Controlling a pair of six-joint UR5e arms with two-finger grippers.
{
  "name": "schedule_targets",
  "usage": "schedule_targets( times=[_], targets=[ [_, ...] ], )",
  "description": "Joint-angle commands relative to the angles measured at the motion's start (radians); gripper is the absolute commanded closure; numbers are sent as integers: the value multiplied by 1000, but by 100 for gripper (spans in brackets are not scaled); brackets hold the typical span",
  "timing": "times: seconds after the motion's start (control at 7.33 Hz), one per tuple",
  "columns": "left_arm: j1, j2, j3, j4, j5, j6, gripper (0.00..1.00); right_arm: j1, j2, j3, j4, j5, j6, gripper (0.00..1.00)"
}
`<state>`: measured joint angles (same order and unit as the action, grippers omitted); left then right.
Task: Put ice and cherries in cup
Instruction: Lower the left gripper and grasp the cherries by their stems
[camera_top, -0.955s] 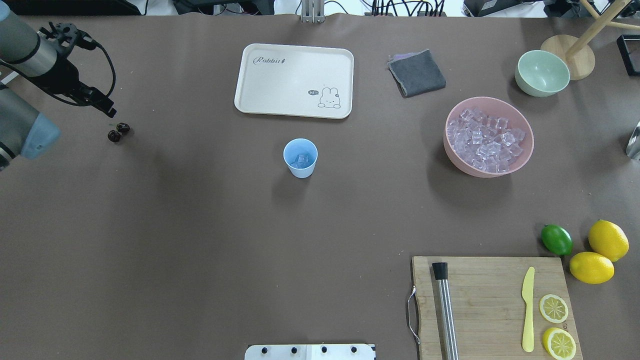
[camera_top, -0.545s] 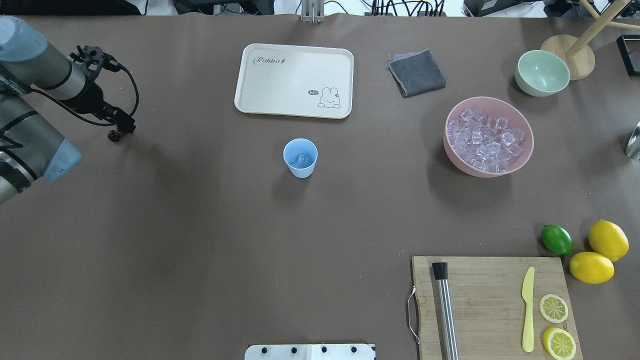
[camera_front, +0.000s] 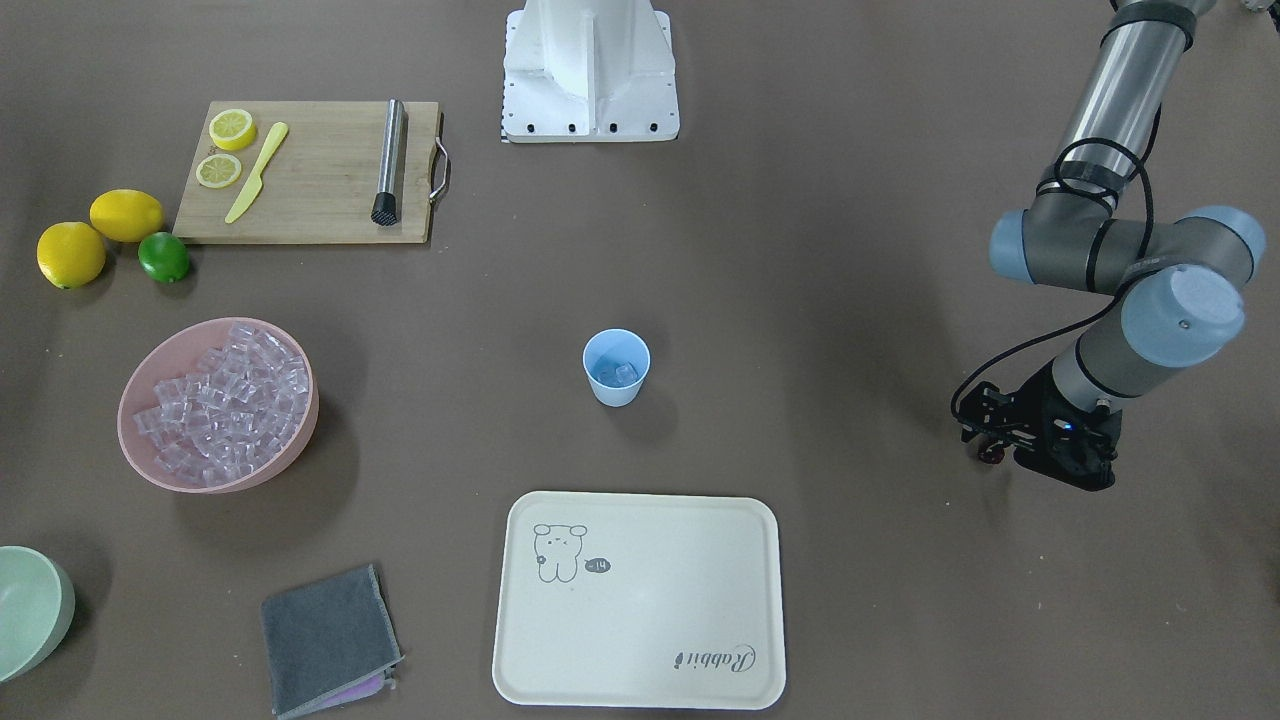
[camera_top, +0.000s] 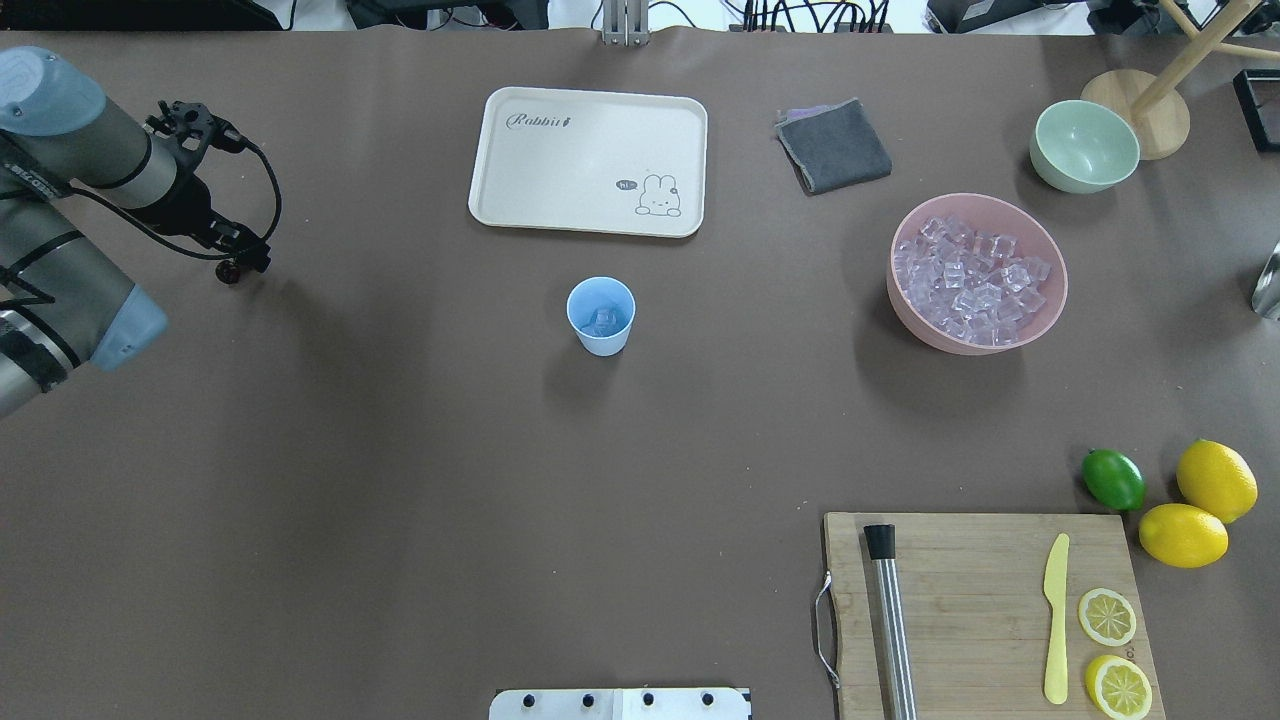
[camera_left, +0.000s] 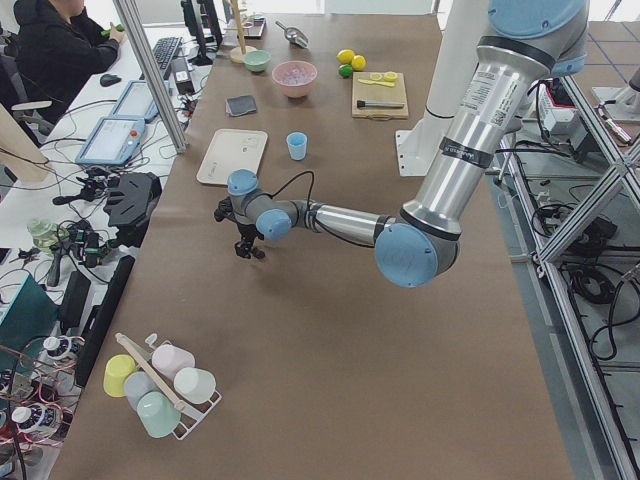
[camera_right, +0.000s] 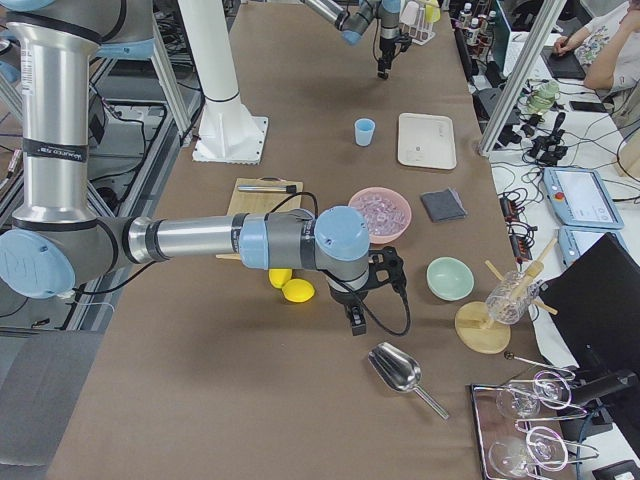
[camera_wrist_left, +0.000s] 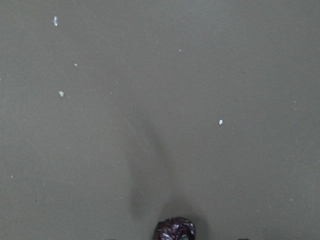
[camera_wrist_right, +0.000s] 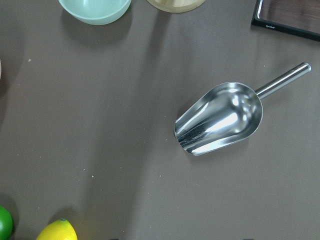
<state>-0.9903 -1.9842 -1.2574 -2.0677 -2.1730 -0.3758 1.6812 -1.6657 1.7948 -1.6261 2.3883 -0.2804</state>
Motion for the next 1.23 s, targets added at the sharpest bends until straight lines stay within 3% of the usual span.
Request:
schedule_targets(
  times=[0.0, 0.41, 0.55, 0.82, 1.09],
  targets=[
    [1, 1, 6, 0, 1, -3, 29, 0, 6, -3, 0, 0, 3, 14],
    [1, -4, 12, 0, 1, -43, 68, -2, 21, -5, -1, 5, 12, 14],
    [1, -7, 12, 0, 1, -43, 96, -3, 21, 0, -1, 6, 18, 13],
    [-13, -13, -19, 0, -1, -49, 100, -5, 24, -5, -1, 2, 17, 12],
    [-51, -130, -54, 52, -48, -115, 100, -6, 24, -2, -1, 9, 18, 12]
  ],
)
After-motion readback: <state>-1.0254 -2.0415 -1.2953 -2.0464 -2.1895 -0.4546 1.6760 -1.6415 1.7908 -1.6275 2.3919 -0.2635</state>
